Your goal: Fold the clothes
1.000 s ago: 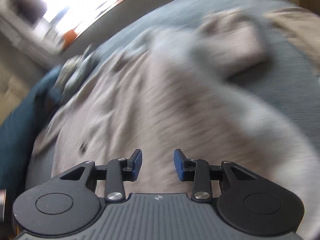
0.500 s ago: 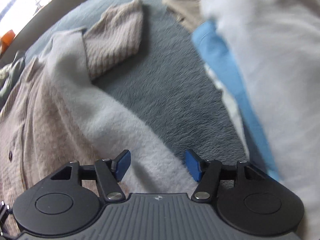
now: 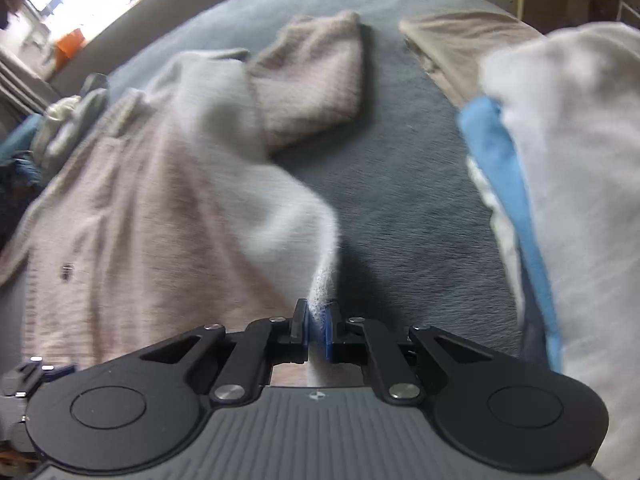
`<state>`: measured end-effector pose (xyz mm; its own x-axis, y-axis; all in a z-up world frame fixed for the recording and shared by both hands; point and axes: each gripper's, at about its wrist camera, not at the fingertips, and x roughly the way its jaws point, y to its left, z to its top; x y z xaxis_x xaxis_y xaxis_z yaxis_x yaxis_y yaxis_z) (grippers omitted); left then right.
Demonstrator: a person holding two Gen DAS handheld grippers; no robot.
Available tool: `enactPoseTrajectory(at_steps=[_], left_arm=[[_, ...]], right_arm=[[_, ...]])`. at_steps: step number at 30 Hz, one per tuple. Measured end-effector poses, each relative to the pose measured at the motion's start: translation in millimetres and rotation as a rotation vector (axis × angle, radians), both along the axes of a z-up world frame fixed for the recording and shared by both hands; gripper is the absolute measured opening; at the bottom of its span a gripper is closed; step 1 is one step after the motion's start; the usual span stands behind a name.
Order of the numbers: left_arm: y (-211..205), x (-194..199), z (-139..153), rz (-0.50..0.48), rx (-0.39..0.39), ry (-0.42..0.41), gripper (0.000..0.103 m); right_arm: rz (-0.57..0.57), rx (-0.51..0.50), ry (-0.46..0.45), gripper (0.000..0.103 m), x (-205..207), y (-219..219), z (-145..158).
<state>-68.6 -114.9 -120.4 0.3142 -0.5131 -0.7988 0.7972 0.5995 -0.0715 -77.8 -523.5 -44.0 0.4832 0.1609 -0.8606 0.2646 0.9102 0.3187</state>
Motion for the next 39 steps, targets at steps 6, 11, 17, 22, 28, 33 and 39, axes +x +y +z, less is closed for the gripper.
enactPoseTrajectory(at_steps=[6, 11, 17, 22, 28, 33, 39], left_arm=[[2, 4, 2, 0.026, -0.023, 0.025, 0.076], [16, 9, 9, 0.09, -0.065, 0.047, 0.073], [74, 22, 25, 0.256, -0.083, 0.072, 0.073], [128, 28, 31, 0.399, -0.111, 0.123, 0.072], [150, 24, 34, 0.452, -0.187, 0.181, 0.072], [147, 26, 34, 0.424, -0.233, 0.211, 0.072], [154, 34, 36, 0.428, -0.357, 0.29, 0.072]], right_arm=[[0.217, 0.175, -0.096, 0.007, 24, 82, 43], [0.473, 0.28, -0.099, 0.007, 55, 170, 53], [0.644, 0.322, -0.054, 0.007, 75, 239, 35], [0.666, 0.371, -0.011, 0.007, 77, 263, 10], [0.692, 0.429, 0.041, 0.046, 80, 293, -20], [0.617, 0.461, 0.047, 0.048, 84, 282, -34], [0.409, 0.476, 0.009, 0.048, 91, 224, -36]])
